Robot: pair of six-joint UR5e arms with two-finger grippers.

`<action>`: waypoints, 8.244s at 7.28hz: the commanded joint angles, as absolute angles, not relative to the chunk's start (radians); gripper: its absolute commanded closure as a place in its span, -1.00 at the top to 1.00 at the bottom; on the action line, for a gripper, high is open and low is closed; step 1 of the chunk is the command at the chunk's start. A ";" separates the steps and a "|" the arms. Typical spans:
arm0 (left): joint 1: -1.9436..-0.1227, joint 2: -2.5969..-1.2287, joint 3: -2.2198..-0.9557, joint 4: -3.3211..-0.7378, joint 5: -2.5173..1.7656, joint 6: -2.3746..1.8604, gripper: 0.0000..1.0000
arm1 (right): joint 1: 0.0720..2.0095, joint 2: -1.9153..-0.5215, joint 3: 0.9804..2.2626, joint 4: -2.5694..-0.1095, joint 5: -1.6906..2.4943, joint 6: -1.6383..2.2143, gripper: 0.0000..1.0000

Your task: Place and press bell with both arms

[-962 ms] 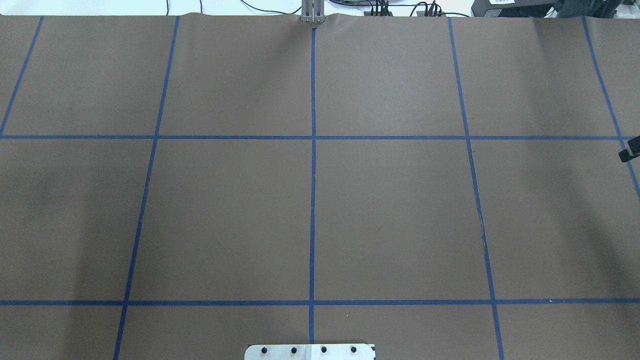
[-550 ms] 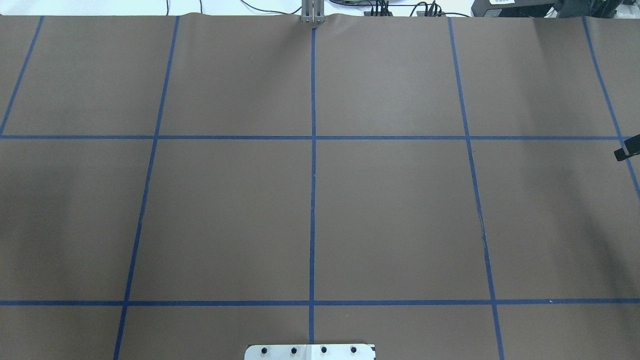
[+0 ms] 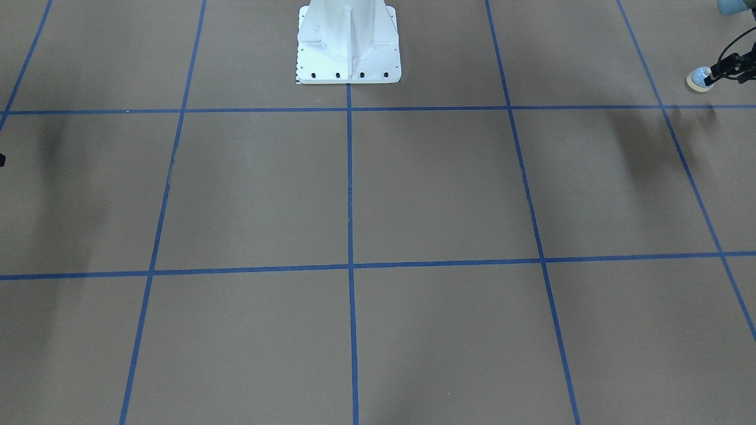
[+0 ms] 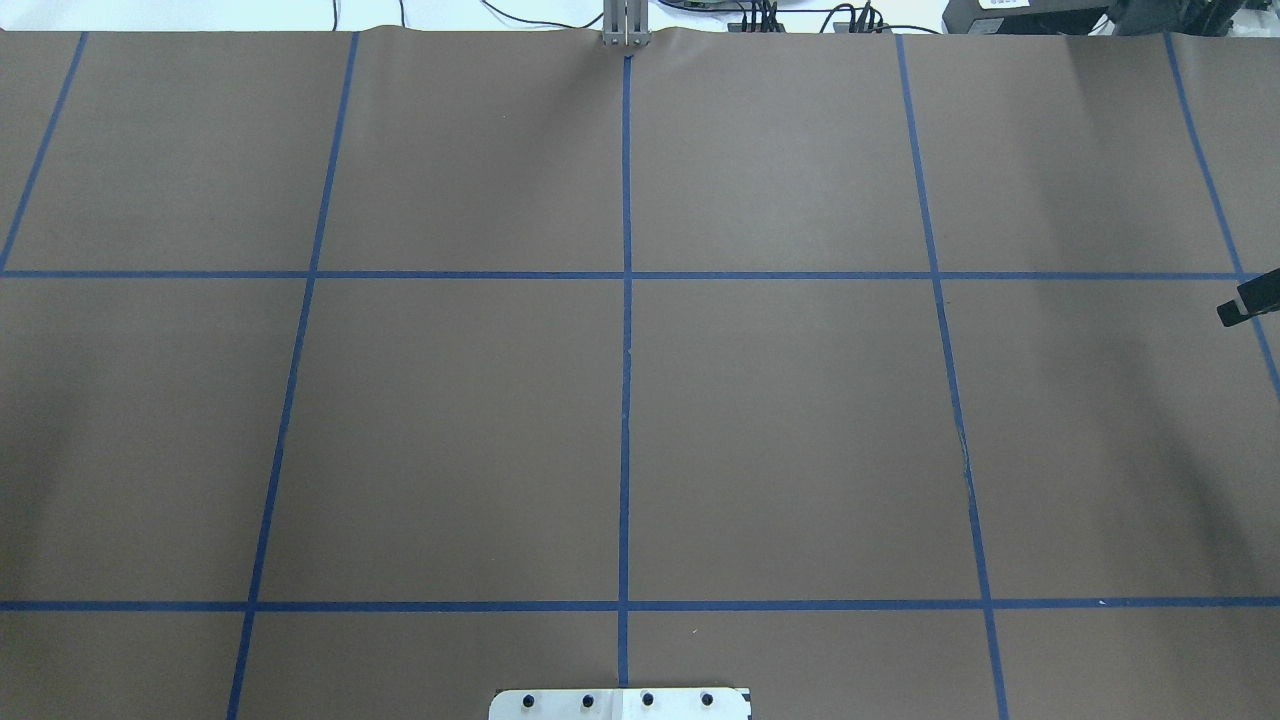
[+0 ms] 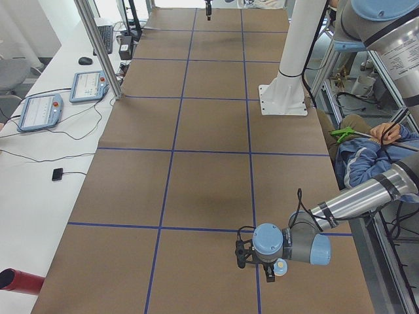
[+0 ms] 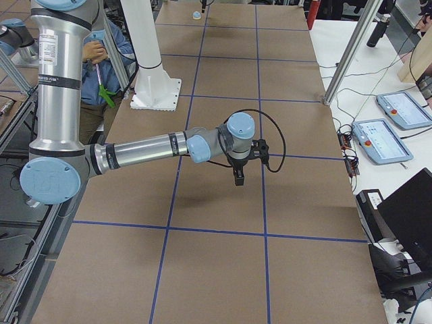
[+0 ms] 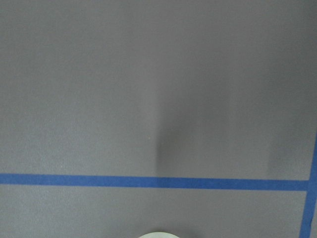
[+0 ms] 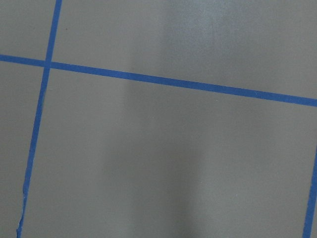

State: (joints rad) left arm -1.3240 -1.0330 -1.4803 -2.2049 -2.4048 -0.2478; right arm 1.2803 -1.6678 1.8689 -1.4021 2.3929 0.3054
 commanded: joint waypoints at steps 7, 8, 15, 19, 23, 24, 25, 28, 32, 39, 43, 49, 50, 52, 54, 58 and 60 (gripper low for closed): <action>-1.129 -1.057 -1.388 -2.243 -2.396 -0.272 1.00 | 1.252 -1.704 1.917 -1.382 2.399 0.305 1.00; -1.120 -1.060 -1.388 -2.244 -2.396 -0.273 1.00 | 1.252 -1.710 1.917 -1.376 2.401 0.305 1.00; -1.112 -1.058 -1.368 -2.243 -2.398 -0.275 0.12 | 1.230 -1.723 1.917 -1.347 2.401 0.311 1.00; -1.112 -1.051 -1.371 -2.332 -2.489 -0.337 -1.00 | 1.223 -1.721 1.948 -1.344 2.401 0.348 1.00; -1.089 -1.084 -1.581 -2.373 -2.578 -0.613 -1.00 | 1.212 -1.717 1.947 -1.345 2.398 0.362 1.00; -1.059 -1.144 -1.636 -2.338 -2.606 -0.709 -1.00 | 1.209 -1.717 1.945 -1.347 2.401 0.364 1.00; -1.049 -1.220 -1.670 -2.297 -2.608 -0.794 -1.00 | 1.209 -1.715 1.945 -1.347 2.402 0.364 1.00; -0.945 -1.505 -1.687 -2.250 -2.608 -1.125 -1.00 | 1.206 -1.712 1.937 -1.345 2.405 0.365 1.00; -0.822 -1.933 -1.667 -1.999 -2.588 -1.407 -1.00 | 1.203 -1.704 1.921 -1.345 2.407 0.364 1.00; -0.575 -2.603 -1.146 -1.641 -2.269 -1.437 -1.00 | 1.174 -1.654 1.862 -1.344 2.399 0.362 1.00; -0.569 -2.599 -1.118 -1.646 -2.237 -1.408 -1.00 | 1.161 -1.641 1.853 -1.344 2.399 0.379 1.00; -0.568 -2.597 -1.100 -1.657 -2.237 -1.408 -0.75 | 1.150 -1.634 1.847 -1.344 2.398 0.391 1.00; -0.566 -2.596 -1.100 -1.657 -2.237 -1.408 -0.44 | 1.149 -1.634 1.847 -1.344 2.398 0.393 1.00; -0.565 -2.595 -1.100 -1.664 -2.237 -1.408 0.26 | 1.149 -1.634 1.847 -1.344 2.399 0.393 1.00; -0.565 -2.595 -1.100 -1.672 -2.230 -1.408 0.60 | 1.149 -1.631 1.850 -1.342 2.399 0.406 1.00; -0.586 -2.595 -1.120 -1.669 -2.238 -1.408 0.67 | 1.095 -1.553 1.847 -1.342 2.372 0.527 1.00; -0.629 -2.492 -1.286 -1.670 -2.243 -1.407 0.67 | 0.990 -1.423 1.850 -1.344 2.274 0.741 1.00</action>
State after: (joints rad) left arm -0.6031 -2.5663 -1.1740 -1.6688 -2.2395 -1.4079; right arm 1.0584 -1.5001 1.8484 -1.3426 2.3344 0.6176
